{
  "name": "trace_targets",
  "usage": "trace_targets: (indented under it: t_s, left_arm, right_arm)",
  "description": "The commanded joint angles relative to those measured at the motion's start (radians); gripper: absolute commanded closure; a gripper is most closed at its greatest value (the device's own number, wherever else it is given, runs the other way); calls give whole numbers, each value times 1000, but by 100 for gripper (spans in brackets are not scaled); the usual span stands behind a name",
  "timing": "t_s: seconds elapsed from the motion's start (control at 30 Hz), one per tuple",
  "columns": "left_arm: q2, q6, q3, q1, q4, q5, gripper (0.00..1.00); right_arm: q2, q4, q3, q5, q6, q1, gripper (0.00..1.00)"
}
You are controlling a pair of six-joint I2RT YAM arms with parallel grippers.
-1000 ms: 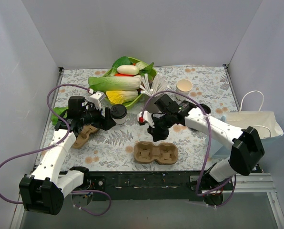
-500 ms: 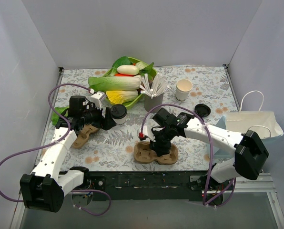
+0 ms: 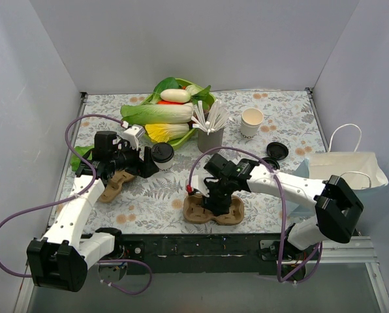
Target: Pack the takeout coffee
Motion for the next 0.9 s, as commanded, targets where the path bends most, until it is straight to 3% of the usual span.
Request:
trace_targets:
  t_s: [0.0, 0.3, 0.43, 0.47, 0.57, 0.73, 0.8, 0.87]
  left_arm:
    - [-33, -1, 22, 6, 3, -4, 26]
    - [-38, -3, 19, 6, 5, -5, 26]
    - [-42, -4, 19, 6, 7, -8, 26]
    - [-45, -4, 19, 6, 5, -10, 26]
    - [-47, -7, 17, 6, 8, -11, 26]
    - [-44, -4, 14, 6, 11, -8, 26]
    - [-45, -1, 13, 6, 10, 1, 26]
    - [-47, 2, 2, 6, 17, 18, 26]
  right_arm:
    - [-19, 23, -26, 51, 34, 23, 41]
    - [-24, 72, -57, 97, 74, 44, 48]
    - [-13, 77, -48, 128, 68, 48, 61]
    - [-9, 73, -37, 131, 62, 49, 71]
    - [-12, 43, -13, 174, 29, 48, 81]
    - [-33, -73, 93, 180, -64, 48, 99]
    - [-33, -134, 211, 133, -110, 28, 99]
    - [-35, -228, 285, -87, -172, -42, 99]
